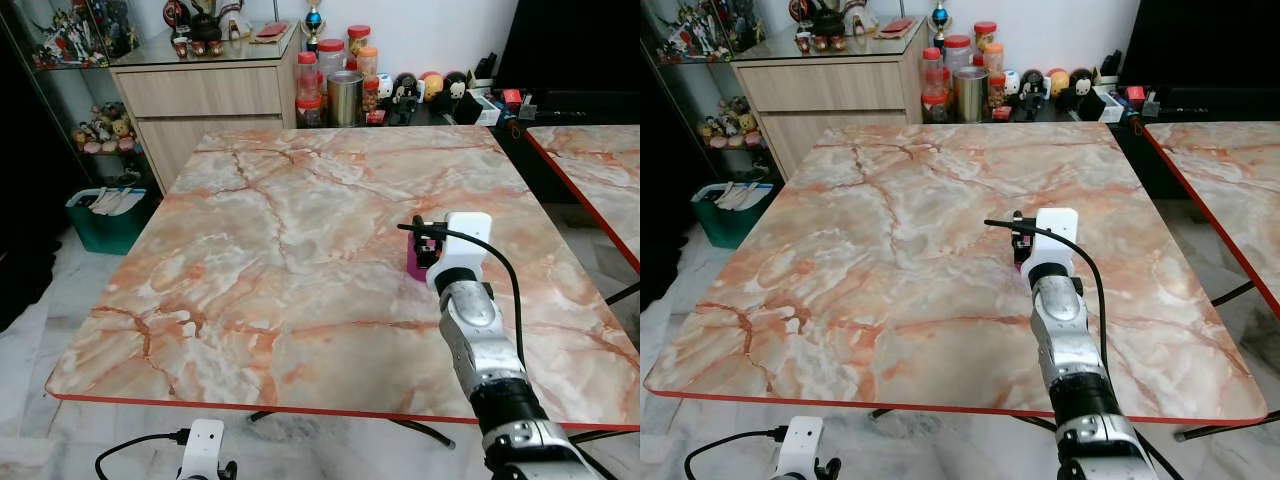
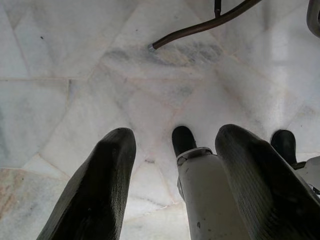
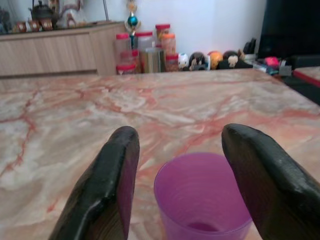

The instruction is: Setting the table

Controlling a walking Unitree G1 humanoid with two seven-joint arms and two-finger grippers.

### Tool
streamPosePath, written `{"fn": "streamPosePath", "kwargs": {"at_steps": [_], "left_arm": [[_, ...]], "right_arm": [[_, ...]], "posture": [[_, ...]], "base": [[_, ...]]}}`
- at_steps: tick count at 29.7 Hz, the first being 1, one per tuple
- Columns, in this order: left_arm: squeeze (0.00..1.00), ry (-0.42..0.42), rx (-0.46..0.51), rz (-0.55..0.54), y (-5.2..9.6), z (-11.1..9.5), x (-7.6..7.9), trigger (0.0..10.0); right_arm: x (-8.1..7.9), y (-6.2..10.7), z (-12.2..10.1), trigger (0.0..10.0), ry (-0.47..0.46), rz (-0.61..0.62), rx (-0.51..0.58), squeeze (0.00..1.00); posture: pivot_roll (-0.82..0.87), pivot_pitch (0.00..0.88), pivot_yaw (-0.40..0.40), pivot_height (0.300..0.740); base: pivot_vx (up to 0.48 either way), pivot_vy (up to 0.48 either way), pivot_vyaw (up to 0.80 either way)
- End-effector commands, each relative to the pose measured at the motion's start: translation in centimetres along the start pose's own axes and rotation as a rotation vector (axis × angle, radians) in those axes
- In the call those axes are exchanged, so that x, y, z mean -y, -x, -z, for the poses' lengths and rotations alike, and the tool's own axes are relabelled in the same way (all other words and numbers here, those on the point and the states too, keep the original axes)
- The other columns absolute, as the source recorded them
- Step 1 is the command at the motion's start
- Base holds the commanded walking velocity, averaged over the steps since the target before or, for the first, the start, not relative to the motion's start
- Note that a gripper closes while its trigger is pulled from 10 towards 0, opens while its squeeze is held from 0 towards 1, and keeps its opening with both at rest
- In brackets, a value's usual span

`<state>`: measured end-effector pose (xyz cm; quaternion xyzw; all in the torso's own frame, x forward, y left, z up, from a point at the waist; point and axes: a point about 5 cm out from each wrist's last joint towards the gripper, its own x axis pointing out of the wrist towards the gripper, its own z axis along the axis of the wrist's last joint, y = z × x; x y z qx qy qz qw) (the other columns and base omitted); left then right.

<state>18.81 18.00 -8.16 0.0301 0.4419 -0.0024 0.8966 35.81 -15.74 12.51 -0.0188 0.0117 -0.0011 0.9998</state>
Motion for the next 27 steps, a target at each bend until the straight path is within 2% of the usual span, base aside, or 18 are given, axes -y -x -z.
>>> {"fn": "streamPosePath", "kwargs": {"at_steps": [1,2,3,15,20,27], "left_arm": [[0.0,0.001,-0.012,-0.001,0.0,0.2,-0.1,10.0],[0.0,0.002,-0.012,-0.001,0.0,0.2,0.0,10.0],[0.0,0.003,-0.013,0.0,0.0,0.2,0.0,10.0],[0.0,0.012,-0.013,0.002,0.0,0.1,0.1,10.0],[0.0,0.016,-0.016,0.004,0.0,0.2,0.1,10.0],[0.0,0.015,-0.021,0.008,0.0,0.3,0.1,10.0]], "right_arm": [[-0.9,-0.5,0.0,10.0,0.024,-0.068,-0.038,0.35],[-1.4,-0.6,0.3,10.0,0.056,-0.108,-0.069,0.0],[-1.9,-0.9,0.4,10.0,0.079,-0.139,-0.094,0.0],[-1.9,-2.5,-2.0,10.0,0.098,-0.115,-0.074,0.0],[-0.9,-3.0,-2.5,10.0,0.115,-0.028,-0.118,0.0],[-0.6,-3.1,-2.3,10.0,0.11,0.014,-0.179,0.0]], "posture": [[-0.04,0.0,0.04,0.74],[-0.03,0.0,0.037,0.74],[-0.03,0.0,0.037,0.74],[-0.03,0.0,0.033,0.74],[-0.03,0.0,0.032,0.74],[-0.03,0.0,0.032,0.74]], "base": [[0.0,0.0,0.0],[0.0,0.0,0.0],[0.0,0.0,0.0],[0.0,0.0,0.0],[0.0,0.0,0.0],[0.0,0.0,0.0]]}}
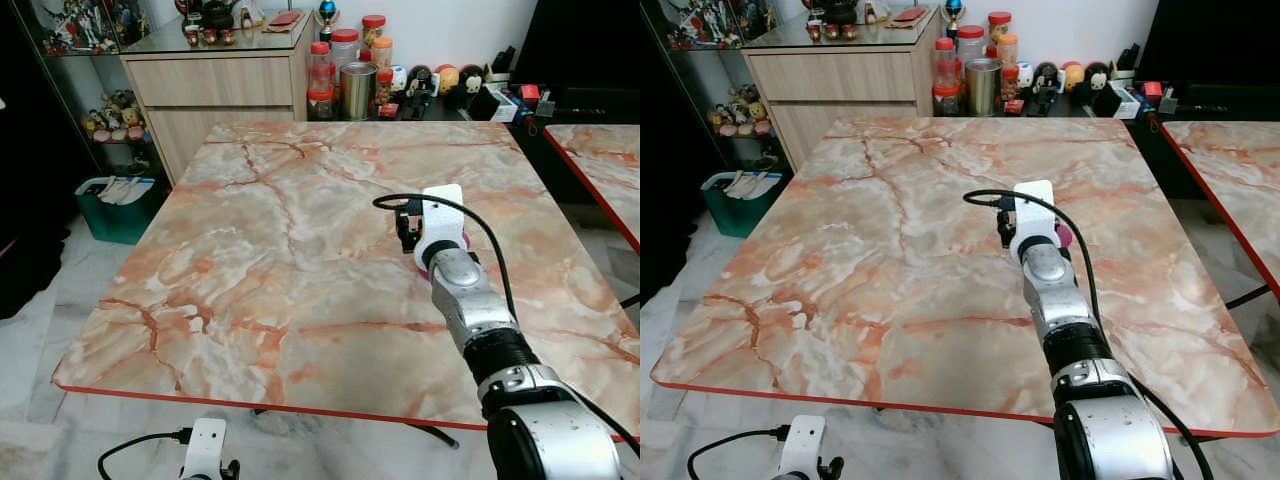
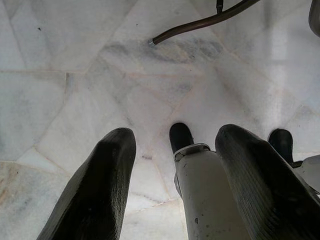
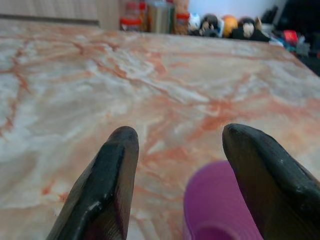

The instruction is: Setting the table

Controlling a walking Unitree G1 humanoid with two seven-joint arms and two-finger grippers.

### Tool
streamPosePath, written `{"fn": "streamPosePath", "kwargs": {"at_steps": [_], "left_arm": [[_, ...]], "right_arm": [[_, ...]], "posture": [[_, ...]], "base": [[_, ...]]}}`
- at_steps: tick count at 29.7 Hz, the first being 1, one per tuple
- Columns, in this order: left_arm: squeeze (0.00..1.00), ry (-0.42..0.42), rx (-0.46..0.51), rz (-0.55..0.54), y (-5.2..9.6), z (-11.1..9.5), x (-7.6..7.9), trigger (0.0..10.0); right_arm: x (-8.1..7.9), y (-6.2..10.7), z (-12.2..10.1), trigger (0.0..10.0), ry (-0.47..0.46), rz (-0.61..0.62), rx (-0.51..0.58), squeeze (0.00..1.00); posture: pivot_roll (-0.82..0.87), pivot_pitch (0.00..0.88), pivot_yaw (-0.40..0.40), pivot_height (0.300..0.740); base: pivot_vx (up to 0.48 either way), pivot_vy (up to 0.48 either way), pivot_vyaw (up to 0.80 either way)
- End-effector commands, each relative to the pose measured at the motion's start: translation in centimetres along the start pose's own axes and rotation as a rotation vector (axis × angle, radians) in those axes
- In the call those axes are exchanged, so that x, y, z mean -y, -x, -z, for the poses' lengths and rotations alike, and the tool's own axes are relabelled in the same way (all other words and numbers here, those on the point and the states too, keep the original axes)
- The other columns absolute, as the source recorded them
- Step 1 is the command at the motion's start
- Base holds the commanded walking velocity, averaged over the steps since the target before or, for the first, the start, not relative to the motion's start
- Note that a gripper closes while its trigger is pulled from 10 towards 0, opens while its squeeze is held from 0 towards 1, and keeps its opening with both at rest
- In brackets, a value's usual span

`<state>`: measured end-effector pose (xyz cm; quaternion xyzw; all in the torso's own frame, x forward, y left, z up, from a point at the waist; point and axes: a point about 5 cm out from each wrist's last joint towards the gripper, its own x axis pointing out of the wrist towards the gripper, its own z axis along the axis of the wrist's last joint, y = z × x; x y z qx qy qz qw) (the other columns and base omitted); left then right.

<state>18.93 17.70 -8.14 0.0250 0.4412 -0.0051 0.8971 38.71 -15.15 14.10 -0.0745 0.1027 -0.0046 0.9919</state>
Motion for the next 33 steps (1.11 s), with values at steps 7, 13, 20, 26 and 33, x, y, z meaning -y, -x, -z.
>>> {"fn": "streamPosePath", "kwargs": {"at_steps": [7,13,20,26,33], "left_arm": [[0.0,0.006,-0.025,0.001,0.1,0.4,-0.2,10.0],[0.0,0.003,-0.029,0.004,0.1,0.5,-0.1,10.0],[0.0,0.005,-0.032,0.011,0.1,0.6,0.0,10.0],[0.0,0.01,-0.035,0.017,0.1,0.7,0.1,10.0],[0.0,0.005,-0.04,0.026,0.1,0.8,0.3,10.0]], "right_arm": [[-0.4,0.3,0.0,10.0,-0.033,0.015,-0.043,0.0],[-0.9,0.5,0.3,10.0,-0.038,0.008,-0.059,0.0],[-0.9,0.8,1.0,10.0,-0.038,0.018,-0.092,0.0],[-0.6,0.9,1.4,10.0,-0.04,0.036,-0.113,0.0],[-0.4,1.0,2.0,10.0,-0.032,0.042,-0.129,0.0]], "posture": [[-0.03,0.0,0.033,0.74],[-0.03,0.0,0.033,0.74],[-0.03,0.0,0.031,0.74],[-0.03,0.0,0.027,0.74],[-0.03,0.0,0.026,0.74]], "base": [[0.0,0.0,0.0],[0.0,0.0,0.0],[0.0,0.0,0.0],[0.0,0.0,0.0],[0.0,0.0,0.0]]}}
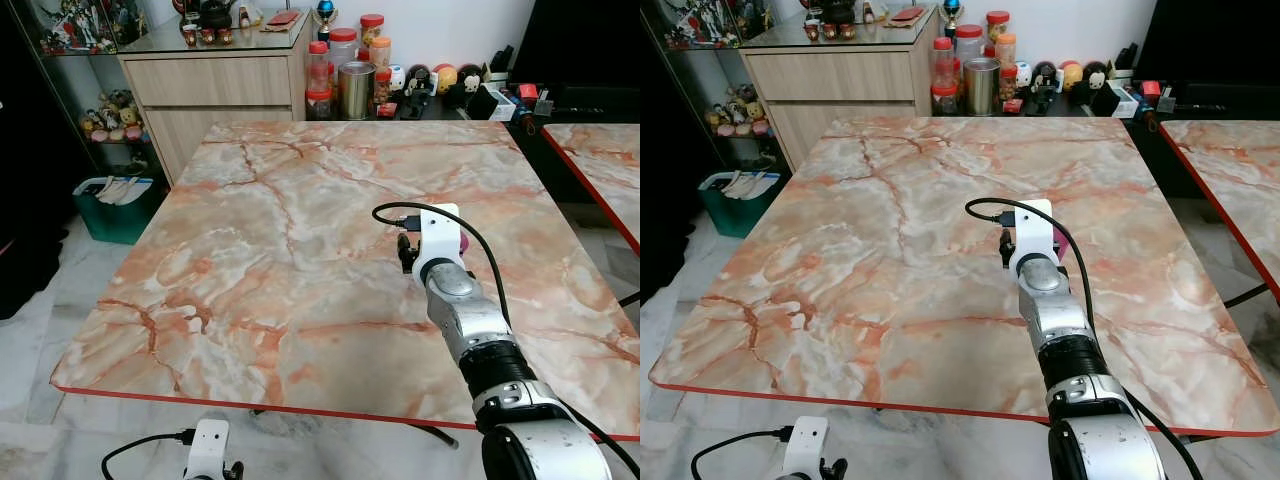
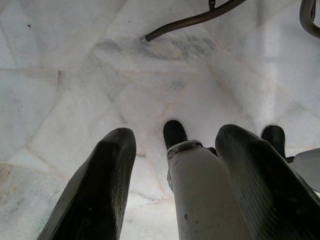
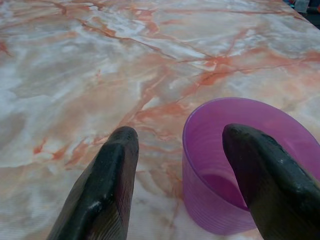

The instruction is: Setting the table

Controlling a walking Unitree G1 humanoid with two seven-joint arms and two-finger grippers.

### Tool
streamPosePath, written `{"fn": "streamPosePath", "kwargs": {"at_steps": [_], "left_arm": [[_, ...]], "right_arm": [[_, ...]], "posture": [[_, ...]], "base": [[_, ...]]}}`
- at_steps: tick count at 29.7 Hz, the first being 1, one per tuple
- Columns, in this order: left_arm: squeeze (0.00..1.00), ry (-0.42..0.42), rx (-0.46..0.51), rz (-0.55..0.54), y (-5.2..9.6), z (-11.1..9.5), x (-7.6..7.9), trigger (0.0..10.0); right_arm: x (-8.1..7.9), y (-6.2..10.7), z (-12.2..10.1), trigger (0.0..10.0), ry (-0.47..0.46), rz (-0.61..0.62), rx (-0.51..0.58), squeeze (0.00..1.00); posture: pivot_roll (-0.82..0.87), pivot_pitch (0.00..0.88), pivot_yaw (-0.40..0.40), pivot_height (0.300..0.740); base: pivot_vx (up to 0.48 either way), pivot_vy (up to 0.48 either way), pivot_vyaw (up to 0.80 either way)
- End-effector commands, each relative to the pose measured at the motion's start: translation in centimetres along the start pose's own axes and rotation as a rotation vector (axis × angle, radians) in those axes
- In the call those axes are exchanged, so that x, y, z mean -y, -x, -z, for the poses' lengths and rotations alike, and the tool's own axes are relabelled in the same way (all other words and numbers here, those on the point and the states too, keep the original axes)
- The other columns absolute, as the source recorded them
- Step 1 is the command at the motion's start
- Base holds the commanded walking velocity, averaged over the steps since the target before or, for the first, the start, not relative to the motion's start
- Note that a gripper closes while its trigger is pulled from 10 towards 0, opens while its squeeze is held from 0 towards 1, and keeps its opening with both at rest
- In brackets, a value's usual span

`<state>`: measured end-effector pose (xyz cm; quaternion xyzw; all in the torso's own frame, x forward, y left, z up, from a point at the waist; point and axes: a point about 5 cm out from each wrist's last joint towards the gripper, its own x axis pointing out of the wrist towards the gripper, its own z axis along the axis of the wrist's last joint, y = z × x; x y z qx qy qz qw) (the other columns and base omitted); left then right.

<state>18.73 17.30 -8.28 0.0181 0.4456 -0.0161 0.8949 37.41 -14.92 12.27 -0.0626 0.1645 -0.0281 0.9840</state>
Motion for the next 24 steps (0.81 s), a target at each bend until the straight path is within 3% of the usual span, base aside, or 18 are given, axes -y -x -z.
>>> {"fn": "streamPosePath", "kwargs": {"at_steps": [1,10,11,12,14,16,24], "left_arm": [[0.0,0.002,-0.031,-0.001,0.09,0.63,-0.09,10.0],[0.0,0.002,-0.034,0.006,0.09,0.67,0.02,10.0],[0.0,0.002,-0.034,0.007,0.1,0.69,0.03,10.0],[0.0,0.003,-0.034,0.007,0.1,0.7,0.04,10.0],[0.0,0.003,-0.035,0.009,0.1,0.7,0.06,10.0],[0.0,0.004,-0.036,0.01,0.1,0.71,0.07,10.0],[0.0,0.006,-0.038,0.005,0.11,0.71,-0.17,10.0]], "right_arm": [[0.13,0.08,-0.01,10.0,-0.006,0.007,-0.002,0.0],[0.12,0.04,0.46,10.0,-0.001,0.006,-0.017,0.0],[0.15,0.04,0.47,9.5,-0.001,0.006,-0.018,0.0],[0.19,0.03,0.47,8.1,-0.002,0.007,-0.018,0.0],[0.35,0.01,0.49,1.2,-0.002,0.011,-0.02,0.0],[0.48,0.0,0.58,0.0,-0.003,0.015,-0.022,0.0],[0.74,0.03,0.73,0.0,-0.007,0.037,-0.029,0.0]], "posture": [[-0.03,0.0,0.026,0.74],[-0.03,0.0,0.023,0.74],[-0.03,0.0,0.023,0.74],[-0.03,0.0,0.023,0.74],[-0.03,0.0,0.023,0.74],[-0.03,0.0,0.023,0.74],[-0.03,0.0,0.026,0.74]], "base": [[0.0,0.0,0.0],[0.0,0.0,0.0],[0.0,0.0,0.0],[0.0,0.0,0.0],[0.0,0.0,0.0],[0.0,0.0,0.0],[0.0,0.0,0.0]]}}
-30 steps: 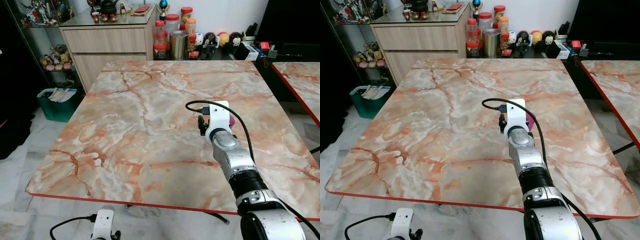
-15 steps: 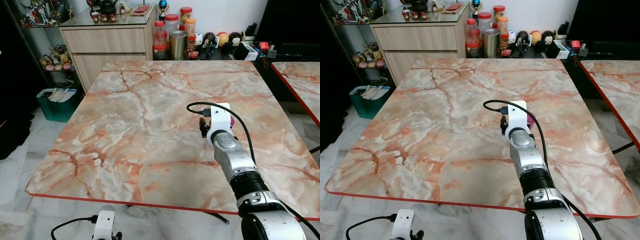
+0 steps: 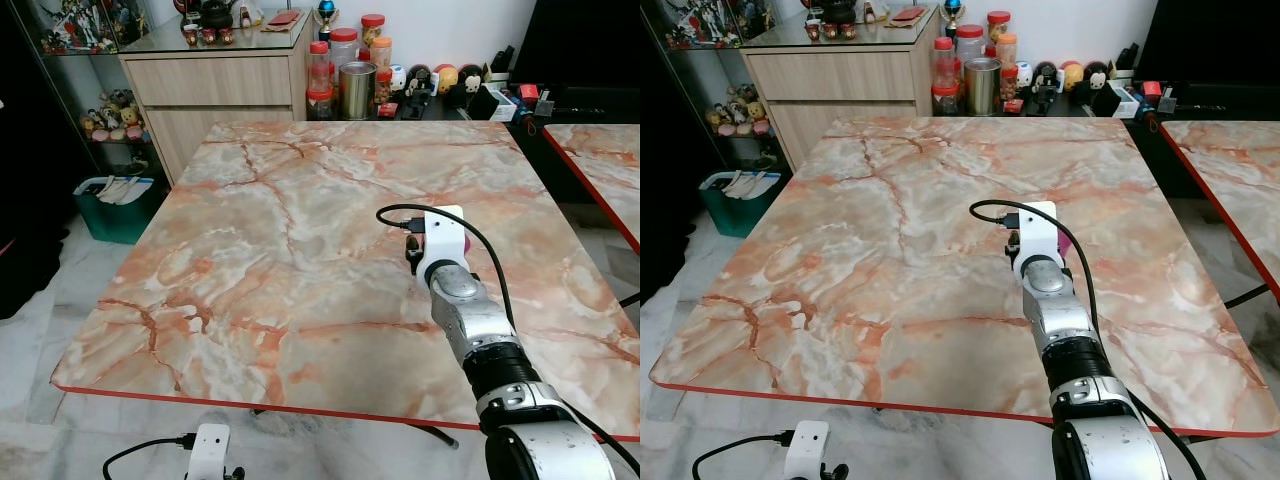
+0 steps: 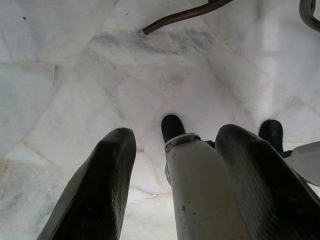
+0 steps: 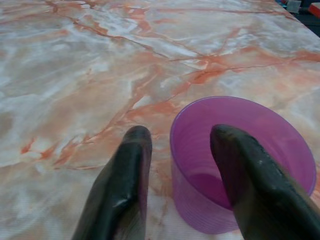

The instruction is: Setting the table

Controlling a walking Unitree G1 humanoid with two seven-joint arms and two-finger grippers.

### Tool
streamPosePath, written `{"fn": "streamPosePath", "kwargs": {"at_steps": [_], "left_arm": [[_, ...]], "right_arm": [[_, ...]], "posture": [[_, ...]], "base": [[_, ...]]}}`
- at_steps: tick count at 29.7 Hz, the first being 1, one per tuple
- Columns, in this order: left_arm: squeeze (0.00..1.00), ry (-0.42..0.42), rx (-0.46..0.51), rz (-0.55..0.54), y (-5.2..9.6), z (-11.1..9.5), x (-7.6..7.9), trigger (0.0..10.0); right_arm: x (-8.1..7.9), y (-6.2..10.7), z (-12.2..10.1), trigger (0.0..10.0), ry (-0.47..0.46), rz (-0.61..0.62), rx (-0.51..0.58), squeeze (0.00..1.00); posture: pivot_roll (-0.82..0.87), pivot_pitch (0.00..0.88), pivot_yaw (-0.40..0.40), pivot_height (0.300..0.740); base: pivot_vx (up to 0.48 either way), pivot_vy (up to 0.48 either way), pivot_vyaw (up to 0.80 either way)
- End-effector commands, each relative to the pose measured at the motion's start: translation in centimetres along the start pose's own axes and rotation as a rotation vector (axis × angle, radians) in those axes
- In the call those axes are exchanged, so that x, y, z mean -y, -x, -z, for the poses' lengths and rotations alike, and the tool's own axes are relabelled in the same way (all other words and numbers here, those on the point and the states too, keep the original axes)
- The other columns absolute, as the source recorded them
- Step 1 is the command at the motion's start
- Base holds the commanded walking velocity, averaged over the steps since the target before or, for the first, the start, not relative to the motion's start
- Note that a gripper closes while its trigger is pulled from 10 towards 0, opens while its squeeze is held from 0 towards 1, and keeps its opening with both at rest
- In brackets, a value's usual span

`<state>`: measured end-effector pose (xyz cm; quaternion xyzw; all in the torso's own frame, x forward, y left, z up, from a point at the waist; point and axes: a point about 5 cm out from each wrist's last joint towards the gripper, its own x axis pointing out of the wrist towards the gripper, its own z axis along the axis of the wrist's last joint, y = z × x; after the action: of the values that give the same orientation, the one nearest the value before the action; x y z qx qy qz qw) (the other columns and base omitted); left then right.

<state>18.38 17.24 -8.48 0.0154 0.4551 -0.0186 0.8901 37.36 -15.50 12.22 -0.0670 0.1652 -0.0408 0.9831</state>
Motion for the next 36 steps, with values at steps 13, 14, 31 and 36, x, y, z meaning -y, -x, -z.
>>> {"fn": "streamPosePath", "kwargs": {"at_steps": [13,14,31,36], "left_arm": [[0.0,0.005,-0.023,0.0,0.09,0.34,-0.63,10.0],[0.0,0.005,-0.023,0.0,0.1,0.33,-0.65,10.0],[0.0,0.003,-0.027,0.001,0.12,0.36,-0.86,10.0],[0.0,0.005,-0.025,-0.001,0.11,0.35,-0.76,10.0]], "right_arm": [[0.54,0.01,0.94,0.0,-0.04,0.055,-0.042,0.0],[0.55,0.01,0.95,0.0,-0.041,0.057,-0.043,0.0],[0.36,0.06,1.04,0.0,-0.058,0.062,-0.036,0.0],[0.17,0.05,0.91,0.0,-0.059,0.054,-0.029,0.0]], "posture": [[-0.02,0.0,0.032,0.74],[-0.02,0.0,0.032,0.74],[-0.01,0.0,0.038,0.74],[-0.01,0.0,0.032,0.74]], "base": [[0.0,0.0,0.0],[0.0,0.0,0.0],[0.0,0.0,0.0],[0.0,0.0,0.0]]}}
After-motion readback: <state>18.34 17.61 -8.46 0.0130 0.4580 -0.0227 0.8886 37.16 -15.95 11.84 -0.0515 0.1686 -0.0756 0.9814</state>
